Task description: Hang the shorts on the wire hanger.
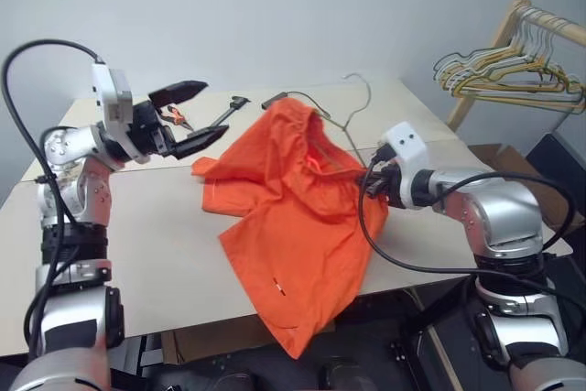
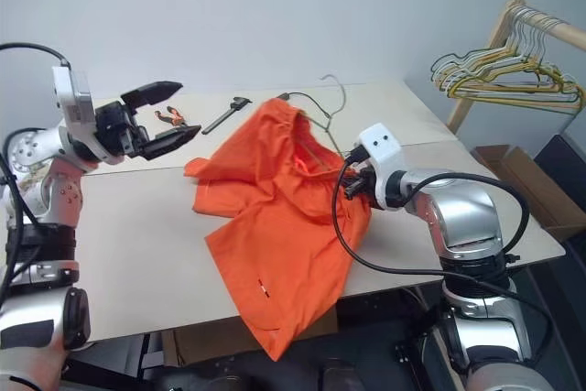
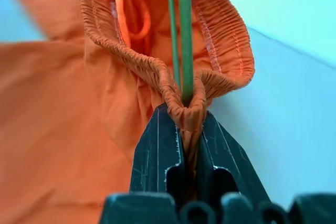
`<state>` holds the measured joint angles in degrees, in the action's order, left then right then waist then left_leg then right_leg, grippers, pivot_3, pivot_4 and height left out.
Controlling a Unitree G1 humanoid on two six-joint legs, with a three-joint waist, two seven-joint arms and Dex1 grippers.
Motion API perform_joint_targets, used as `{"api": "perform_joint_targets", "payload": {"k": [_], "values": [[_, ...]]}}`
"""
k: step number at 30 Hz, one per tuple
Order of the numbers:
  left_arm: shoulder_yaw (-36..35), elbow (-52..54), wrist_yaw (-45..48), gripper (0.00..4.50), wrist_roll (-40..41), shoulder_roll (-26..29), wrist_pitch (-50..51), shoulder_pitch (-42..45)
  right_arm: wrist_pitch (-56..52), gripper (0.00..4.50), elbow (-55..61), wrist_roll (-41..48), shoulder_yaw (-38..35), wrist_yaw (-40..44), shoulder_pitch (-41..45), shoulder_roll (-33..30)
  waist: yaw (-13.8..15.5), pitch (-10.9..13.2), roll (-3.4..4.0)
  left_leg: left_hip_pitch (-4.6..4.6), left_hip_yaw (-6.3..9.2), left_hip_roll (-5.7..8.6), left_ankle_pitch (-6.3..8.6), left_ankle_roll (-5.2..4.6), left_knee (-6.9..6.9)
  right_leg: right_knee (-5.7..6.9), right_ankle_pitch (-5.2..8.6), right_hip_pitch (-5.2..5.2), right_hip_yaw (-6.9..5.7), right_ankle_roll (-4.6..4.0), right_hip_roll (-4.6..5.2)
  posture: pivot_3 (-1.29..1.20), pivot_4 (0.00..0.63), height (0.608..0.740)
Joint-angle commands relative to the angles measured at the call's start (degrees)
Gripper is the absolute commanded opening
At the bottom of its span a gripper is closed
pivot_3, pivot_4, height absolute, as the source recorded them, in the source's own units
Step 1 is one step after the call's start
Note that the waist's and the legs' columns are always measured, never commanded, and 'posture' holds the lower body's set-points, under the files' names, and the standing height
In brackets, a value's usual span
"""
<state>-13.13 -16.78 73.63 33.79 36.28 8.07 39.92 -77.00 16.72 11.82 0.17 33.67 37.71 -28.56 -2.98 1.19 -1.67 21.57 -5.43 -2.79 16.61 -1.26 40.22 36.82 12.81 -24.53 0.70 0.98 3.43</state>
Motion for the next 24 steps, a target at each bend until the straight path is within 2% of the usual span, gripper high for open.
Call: {"api": "perform_joint_targets", "payload": {"k": [1,4,7,14,18,24], "values": [[-3.40,7.81,0.09,4.50,7.88,-0.73,5.01,-1.57,-10.42,0.05,4.46,-3.35,-5.68,-9.03,2.27,4.27,-0.73,0.00,0.00,0.03,0.02,0.00,0.00,0.00,0.01,0.02,0.00,-0.02,0.00,0.00,0.00,-0.09,0.000,0.740],[-3.60,10.92,-2.49,4.50,9.35,-2.10,6.62,-3.55,-15.38,0.05,5.36,-7.99,-10.34,-17.47,2.49,10.43,-1.16,-0.01,0.01,0.02,0.19,0.02,0.00,0.01,0.02,0.09,0.00,-0.03,0.03,0.00,0.00,-0.09,0.000,0.740],[-4.06,13.01,-5.03,4.50,10.68,-3.75,7.56,-4.73,-15.50,0.05,4.02,-12.85,-11.56,-24.92,2.26,12.98,-1.43,-0.01,0.04,-0.19,0.31,0.05,0.00,0.01,-0.02,0.11,0.00,0.09,0.11,0.01,0.01,-0.10,0.000,0.740],[-4.35,18.83,-11.05,4.50,14.73,-9.14,9.83,-7.39,-13.28,0.05,-0.52,-22.82,-22.32,-40.01,4.01,18.76,-1.66,-0.02,0.05,-0.14,0.39,0.11,0.00,0.01,-0.06,0.00,-0.01,0.10,0.10,0.03,0.05,-0.10,0.000,0.740],[-3.61,22.15,-14.04,4.50,15.74,-11.85,10.40,-9.33,-8.35,0.05,-2.44,-26.51,-27.66,-47.08,5.63,19.12,-2.50,-0.01,0.07,-0.15,0.43,0.14,0.00,0.00,-0.09,-0.02,-0.02,0.12,0.12,0.03,0.06,-0.10,0.000,0.740],[-2.70,23.55,-14.52,4.50,15.56,-11.45,11.25,-10.57,-3.30,0.05,-6.77,-28.68,-33.02,-53.75,11.02,16.45,-4.13,-0.06,0.39,-0.29,0.47,0.19,-0.01,0.00,-0.26,-0.03,-0.01,0.17,0.24,0.03,0.05,-0.11,0.000,0.740]]}}
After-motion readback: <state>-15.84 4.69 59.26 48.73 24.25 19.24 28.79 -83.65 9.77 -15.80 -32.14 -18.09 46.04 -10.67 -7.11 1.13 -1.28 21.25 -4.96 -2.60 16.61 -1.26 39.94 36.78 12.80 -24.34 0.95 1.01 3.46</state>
